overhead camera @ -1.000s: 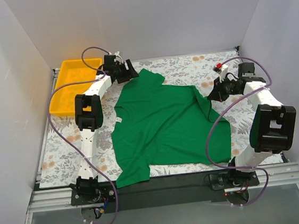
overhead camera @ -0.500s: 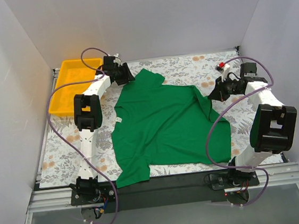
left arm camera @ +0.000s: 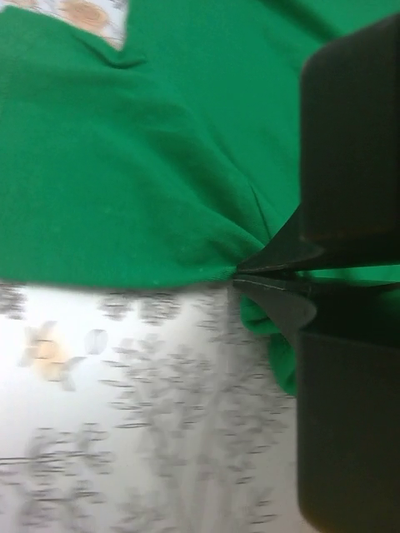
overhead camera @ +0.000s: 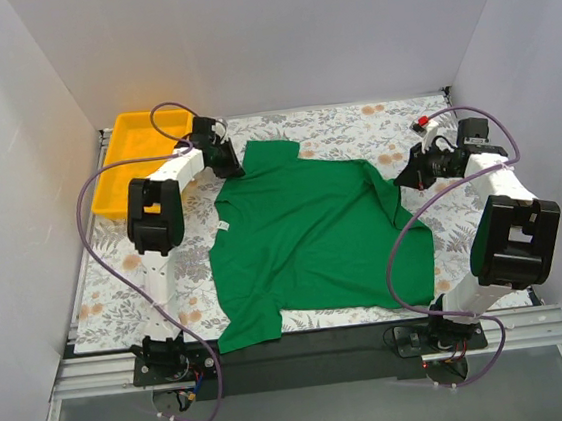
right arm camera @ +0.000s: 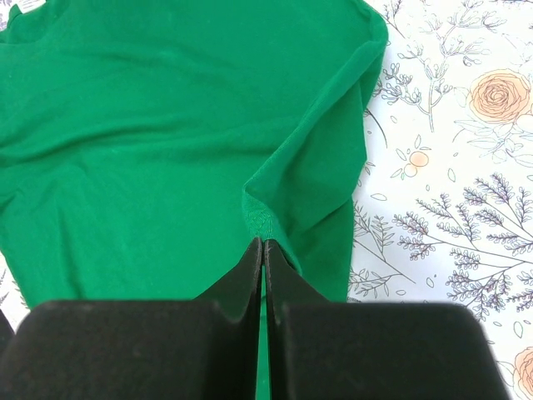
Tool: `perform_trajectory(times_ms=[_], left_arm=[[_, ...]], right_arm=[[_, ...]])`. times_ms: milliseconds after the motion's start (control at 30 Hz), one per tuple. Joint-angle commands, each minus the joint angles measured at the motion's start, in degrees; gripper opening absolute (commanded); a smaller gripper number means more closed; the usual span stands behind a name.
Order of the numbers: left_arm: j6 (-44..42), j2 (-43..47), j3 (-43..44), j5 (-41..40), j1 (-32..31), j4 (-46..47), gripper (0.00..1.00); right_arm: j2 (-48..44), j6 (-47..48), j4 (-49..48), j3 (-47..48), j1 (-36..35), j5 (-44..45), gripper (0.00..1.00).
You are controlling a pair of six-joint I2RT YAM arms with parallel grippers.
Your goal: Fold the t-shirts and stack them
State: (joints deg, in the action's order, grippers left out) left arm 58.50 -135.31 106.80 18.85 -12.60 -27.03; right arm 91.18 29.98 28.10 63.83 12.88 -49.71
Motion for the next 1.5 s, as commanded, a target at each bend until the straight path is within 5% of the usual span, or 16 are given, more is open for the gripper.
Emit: perform_trajectory(times_ms=[0, 233, 367, 433, 733, 967, 1467], left_arm=[[0.03, 12.05, -6.85, -0.75, -0.41, -1.02, 0.00], [3.72, 27.09, -29.95, -0.20, -0.50, 6.09, 0.00], [6.45, 33.43, -34.20, -6.10, 0.12, 9.97, 0.34], [6.98, 33.09, -33.16, -6.20, 0.64, 9.89, 0.41], [9.44, 21.59, -22.26, -4.00, 3.63, 6.38, 0.41], [9.18, 8.94, -10.57, -3.29, 3.90, 1.28, 0.39], [8.48, -0.47, -0.29, -3.29, 3.99, -4.78, 0.32]], right_arm=[[-1.26, -0.09, -0.94, -0.73, 0.65, -2.23, 0.01], [-1.71, -0.01, -0.85, -0.91, 1.18, -2.84, 0.01], [-1.44, -0.01, -0.68, -0.99, 1.26, -3.02, 0.01], [-1.26, 0.08, -0.68, -0.99, 1.18, -2.93, 0.01], [-0.82, 0.35, -0.32, -0.82, 1.18, -3.46, 0.01], [-0.39, 0.35, -0.15, -0.82, 1.18, -3.90, 0.01], [0.41, 0.70, 0.47, -0.46, 1.18, -4.43, 0.01]])
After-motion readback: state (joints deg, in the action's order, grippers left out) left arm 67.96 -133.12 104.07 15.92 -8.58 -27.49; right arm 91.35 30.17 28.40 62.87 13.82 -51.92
